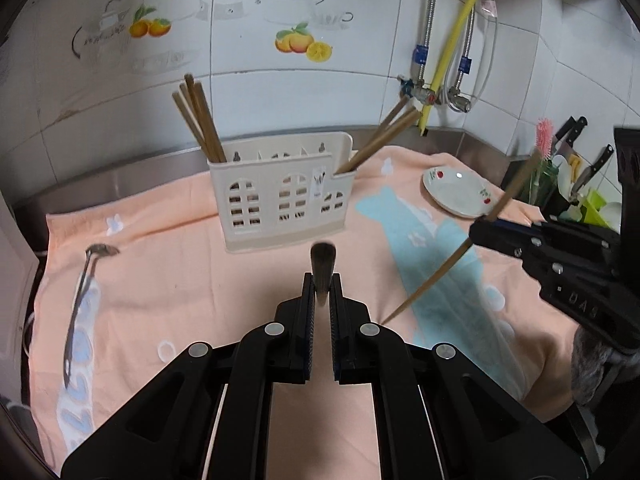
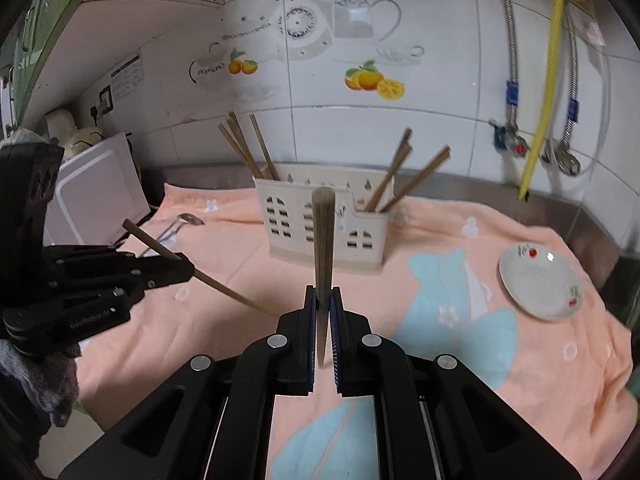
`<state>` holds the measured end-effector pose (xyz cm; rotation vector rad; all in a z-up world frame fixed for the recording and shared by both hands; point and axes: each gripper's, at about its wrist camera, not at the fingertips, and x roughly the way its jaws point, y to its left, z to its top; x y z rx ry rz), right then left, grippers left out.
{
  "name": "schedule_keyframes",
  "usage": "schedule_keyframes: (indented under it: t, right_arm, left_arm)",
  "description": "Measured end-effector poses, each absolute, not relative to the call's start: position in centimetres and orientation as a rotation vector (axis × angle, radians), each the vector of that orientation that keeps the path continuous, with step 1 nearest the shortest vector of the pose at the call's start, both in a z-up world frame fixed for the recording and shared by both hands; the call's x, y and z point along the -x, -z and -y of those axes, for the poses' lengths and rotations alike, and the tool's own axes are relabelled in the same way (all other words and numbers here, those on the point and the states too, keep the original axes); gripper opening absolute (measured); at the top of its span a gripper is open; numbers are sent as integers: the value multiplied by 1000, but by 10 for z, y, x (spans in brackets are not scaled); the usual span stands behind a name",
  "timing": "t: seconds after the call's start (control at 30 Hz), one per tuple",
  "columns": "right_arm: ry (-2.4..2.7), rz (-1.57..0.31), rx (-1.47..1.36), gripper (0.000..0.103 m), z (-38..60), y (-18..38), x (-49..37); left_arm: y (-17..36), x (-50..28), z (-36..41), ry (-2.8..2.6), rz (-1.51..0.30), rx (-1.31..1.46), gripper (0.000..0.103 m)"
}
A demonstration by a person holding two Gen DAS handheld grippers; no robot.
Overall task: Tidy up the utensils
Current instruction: 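Lift the left tool's chopstick over the holder while the right tool raises its chopstick there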
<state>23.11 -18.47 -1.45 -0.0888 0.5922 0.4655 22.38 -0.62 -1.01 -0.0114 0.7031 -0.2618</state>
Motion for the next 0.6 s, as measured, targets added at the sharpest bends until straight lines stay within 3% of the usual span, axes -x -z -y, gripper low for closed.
schedule_keyframes:
  t: [0.6]
  right_arm:
    - [-485,-495,117,7,161,-90,-304]
  left_arm:
    - [-102,-276,-14,211,-516,-31,6]
